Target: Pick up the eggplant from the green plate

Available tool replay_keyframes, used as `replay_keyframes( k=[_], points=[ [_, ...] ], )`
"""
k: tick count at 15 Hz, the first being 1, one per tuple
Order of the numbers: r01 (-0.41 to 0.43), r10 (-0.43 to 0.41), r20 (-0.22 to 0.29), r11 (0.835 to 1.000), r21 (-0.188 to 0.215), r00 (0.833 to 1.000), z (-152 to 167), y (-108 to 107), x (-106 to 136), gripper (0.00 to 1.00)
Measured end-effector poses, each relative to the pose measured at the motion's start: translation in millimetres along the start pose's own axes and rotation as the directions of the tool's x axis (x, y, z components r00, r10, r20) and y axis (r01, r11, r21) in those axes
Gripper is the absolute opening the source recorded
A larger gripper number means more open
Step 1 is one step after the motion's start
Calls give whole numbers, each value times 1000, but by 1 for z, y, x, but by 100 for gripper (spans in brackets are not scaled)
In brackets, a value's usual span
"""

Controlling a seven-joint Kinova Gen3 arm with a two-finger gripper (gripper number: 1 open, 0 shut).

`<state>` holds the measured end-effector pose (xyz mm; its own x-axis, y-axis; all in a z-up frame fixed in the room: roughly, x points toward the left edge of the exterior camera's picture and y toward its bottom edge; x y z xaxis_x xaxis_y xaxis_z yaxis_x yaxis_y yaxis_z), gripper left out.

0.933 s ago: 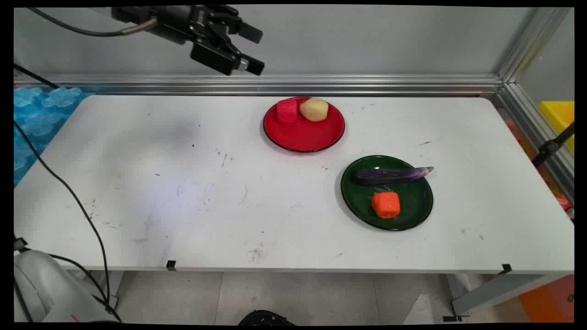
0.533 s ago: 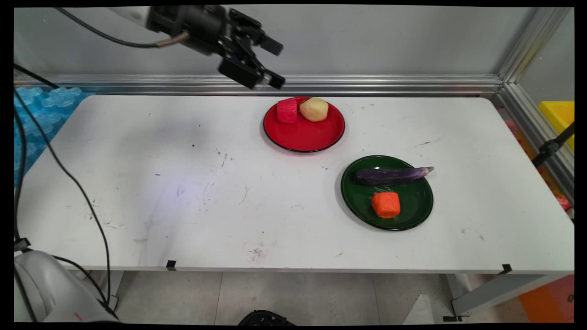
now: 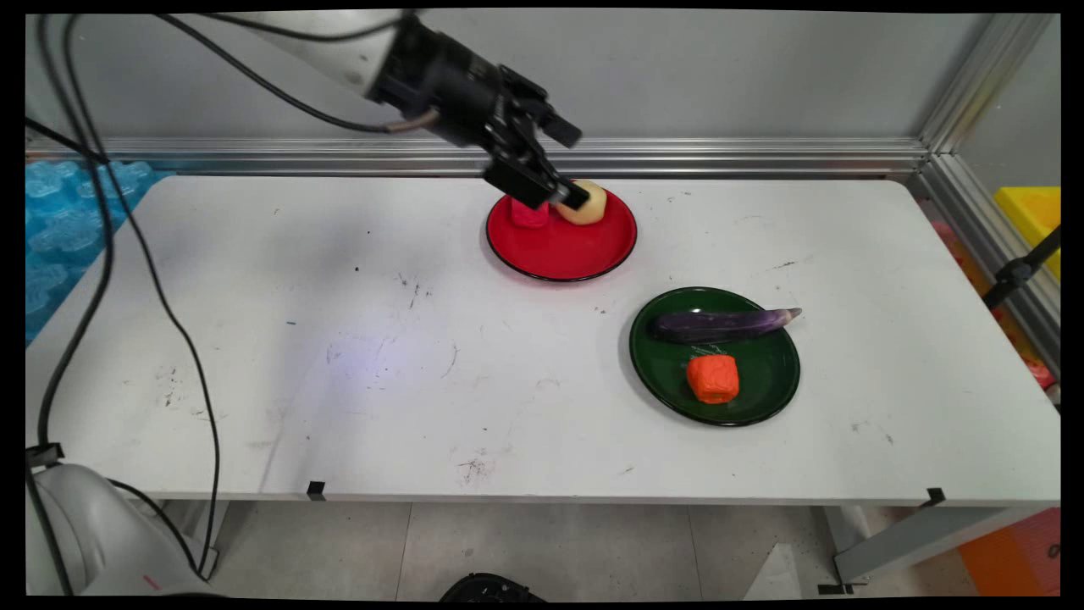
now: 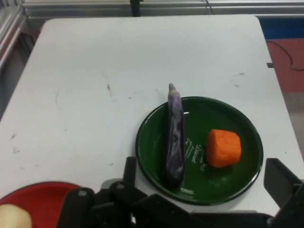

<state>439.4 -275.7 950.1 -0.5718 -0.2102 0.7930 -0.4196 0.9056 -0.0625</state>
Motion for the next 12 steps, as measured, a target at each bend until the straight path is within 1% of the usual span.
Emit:
replay_keyframes(
  k=[7, 12],
  points=[
    [-12, 13, 70, 1000, -13, 997, 83, 6, 8, 100],
    [-40, 41, 124, 999, -11, 992, 140, 4, 12, 100]
  ],
)
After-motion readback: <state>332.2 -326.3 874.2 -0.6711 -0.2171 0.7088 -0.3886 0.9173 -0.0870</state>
